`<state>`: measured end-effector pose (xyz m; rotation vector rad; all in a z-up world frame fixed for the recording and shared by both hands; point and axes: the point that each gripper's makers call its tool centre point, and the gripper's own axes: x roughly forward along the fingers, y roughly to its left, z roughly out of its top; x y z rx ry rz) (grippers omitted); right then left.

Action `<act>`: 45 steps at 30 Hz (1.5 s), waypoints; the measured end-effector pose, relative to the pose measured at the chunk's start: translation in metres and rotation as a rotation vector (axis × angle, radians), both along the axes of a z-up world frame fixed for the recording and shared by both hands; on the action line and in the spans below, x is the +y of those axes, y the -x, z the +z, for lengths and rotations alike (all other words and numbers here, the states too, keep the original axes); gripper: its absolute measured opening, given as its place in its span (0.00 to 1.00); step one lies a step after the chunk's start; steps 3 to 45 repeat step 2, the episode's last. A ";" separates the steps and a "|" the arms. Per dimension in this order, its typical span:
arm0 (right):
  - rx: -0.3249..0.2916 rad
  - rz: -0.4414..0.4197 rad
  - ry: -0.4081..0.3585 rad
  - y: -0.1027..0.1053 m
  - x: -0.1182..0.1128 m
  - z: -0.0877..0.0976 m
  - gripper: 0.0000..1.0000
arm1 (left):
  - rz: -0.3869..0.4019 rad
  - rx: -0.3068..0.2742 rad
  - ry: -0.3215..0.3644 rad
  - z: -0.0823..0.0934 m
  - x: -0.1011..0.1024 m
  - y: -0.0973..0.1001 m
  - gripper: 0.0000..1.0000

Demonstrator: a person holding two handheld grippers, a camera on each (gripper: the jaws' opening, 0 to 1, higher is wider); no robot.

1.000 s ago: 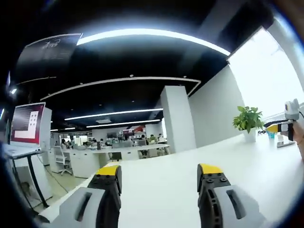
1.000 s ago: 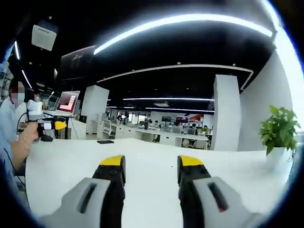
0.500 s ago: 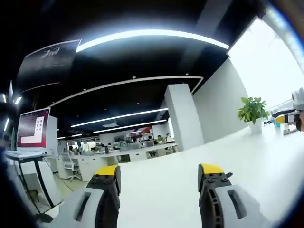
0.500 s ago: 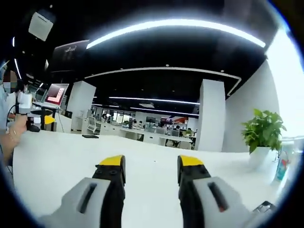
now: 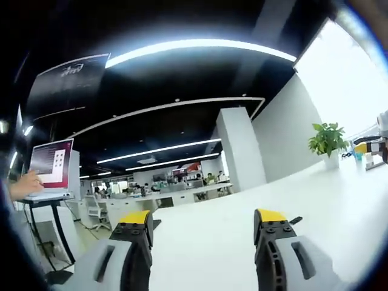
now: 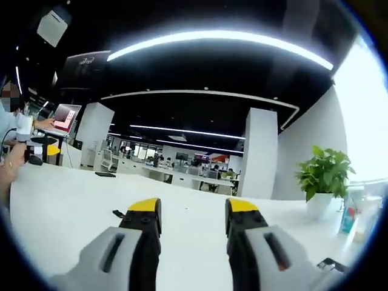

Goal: Snap the two parts of the plastic buckle together until the buckle closes and remains connected.

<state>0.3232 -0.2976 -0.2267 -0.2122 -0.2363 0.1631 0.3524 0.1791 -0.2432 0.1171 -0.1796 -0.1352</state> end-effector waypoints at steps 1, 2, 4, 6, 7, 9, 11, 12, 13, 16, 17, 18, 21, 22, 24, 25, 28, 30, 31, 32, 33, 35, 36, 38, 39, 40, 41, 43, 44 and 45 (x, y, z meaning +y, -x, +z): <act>-0.002 -0.002 0.001 0.000 0.000 0.000 0.42 | -0.006 -0.001 0.003 0.001 -0.001 0.001 0.68; -0.002 -0.003 0.002 0.000 0.000 0.000 0.42 | -0.012 0.000 0.005 0.001 -0.001 0.001 0.68; -0.002 -0.003 0.002 0.000 0.000 0.000 0.42 | -0.012 0.000 0.005 0.001 -0.001 0.001 0.68; -0.002 -0.003 0.002 0.000 0.000 0.000 0.42 | -0.012 0.000 0.005 0.001 -0.001 0.001 0.68; -0.002 -0.003 0.002 0.000 0.000 0.000 0.42 | -0.012 0.000 0.005 0.001 -0.001 0.001 0.68; -0.002 -0.003 0.002 0.000 0.000 0.000 0.42 | -0.012 0.000 0.005 0.001 -0.001 0.001 0.68; -0.002 -0.003 0.002 0.000 0.000 0.000 0.42 | -0.012 0.000 0.005 0.001 -0.001 0.001 0.68; -0.002 -0.003 0.002 0.000 0.000 0.000 0.42 | -0.012 0.000 0.005 0.001 -0.001 0.001 0.68; -0.002 -0.003 0.002 0.000 0.000 0.000 0.42 | -0.012 0.000 0.005 0.001 -0.001 0.001 0.68; -0.002 -0.003 0.002 0.000 0.000 0.000 0.42 | -0.012 0.000 0.005 0.001 -0.001 0.001 0.68; -0.002 -0.003 0.002 0.000 0.000 0.000 0.42 | -0.012 0.000 0.005 0.001 -0.001 0.001 0.68; -0.002 -0.003 0.002 0.000 0.000 0.000 0.42 | -0.012 0.000 0.005 0.001 -0.001 0.001 0.68; -0.002 -0.003 0.002 0.000 0.000 0.000 0.42 | -0.012 0.000 0.005 0.001 -0.001 0.001 0.68; -0.002 -0.003 0.002 0.000 0.000 0.000 0.42 | -0.012 0.000 0.005 0.001 -0.001 0.001 0.68; -0.002 -0.003 0.002 0.000 0.000 0.000 0.42 | -0.012 0.000 0.005 0.001 -0.001 0.001 0.68; -0.002 -0.003 0.002 0.000 0.000 0.000 0.42 | -0.012 0.000 0.005 0.001 -0.001 0.001 0.68; -0.002 -0.003 0.002 0.000 0.000 0.000 0.42 | -0.012 0.000 0.005 0.001 -0.001 0.001 0.68; -0.002 -0.003 0.002 0.000 0.000 0.000 0.42 | -0.012 0.000 0.005 0.001 -0.001 0.001 0.68; -0.002 -0.003 0.002 0.000 0.000 0.000 0.42 | -0.012 0.000 0.005 0.001 -0.001 0.001 0.68; -0.002 -0.003 0.002 0.000 0.000 0.000 0.42 | -0.012 0.000 0.005 0.001 -0.001 0.001 0.68; -0.002 -0.003 0.002 0.000 0.000 0.000 0.42 | -0.012 0.000 0.005 0.001 -0.001 0.001 0.68; -0.002 -0.003 0.002 0.000 0.000 0.000 0.42 | -0.012 0.000 0.005 0.001 -0.001 0.001 0.68; -0.002 -0.003 0.002 0.000 0.000 0.000 0.42 | -0.012 0.000 0.005 0.001 -0.001 0.001 0.68; -0.002 -0.003 0.002 0.000 0.000 0.000 0.42 | -0.012 0.000 0.005 0.001 -0.001 0.001 0.68; -0.002 -0.003 0.002 0.000 0.000 0.000 0.42 | -0.012 0.000 0.005 0.001 -0.001 0.001 0.68; -0.002 -0.003 0.002 0.000 0.000 0.000 0.42 | -0.012 0.000 0.005 0.001 -0.001 0.001 0.68; -0.002 -0.003 0.002 0.000 0.000 0.000 0.42 | -0.012 0.000 0.005 0.001 -0.001 0.001 0.68; -0.002 -0.003 0.002 0.000 0.000 0.000 0.42 | -0.012 0.000 0.005 0.001 -0.001 0.001 0.68; -0.002 -0.003 0.002 0.000 0.000 0.000 0.42 | -0.012 0.000 0.005 0.001 -0.001 0.001 0.68; -0.002 -0.003 0.002 0.000 0.000 0.000 0.42 | -0.012 0.000 0.005 0.001 -0.001 0.001 0.68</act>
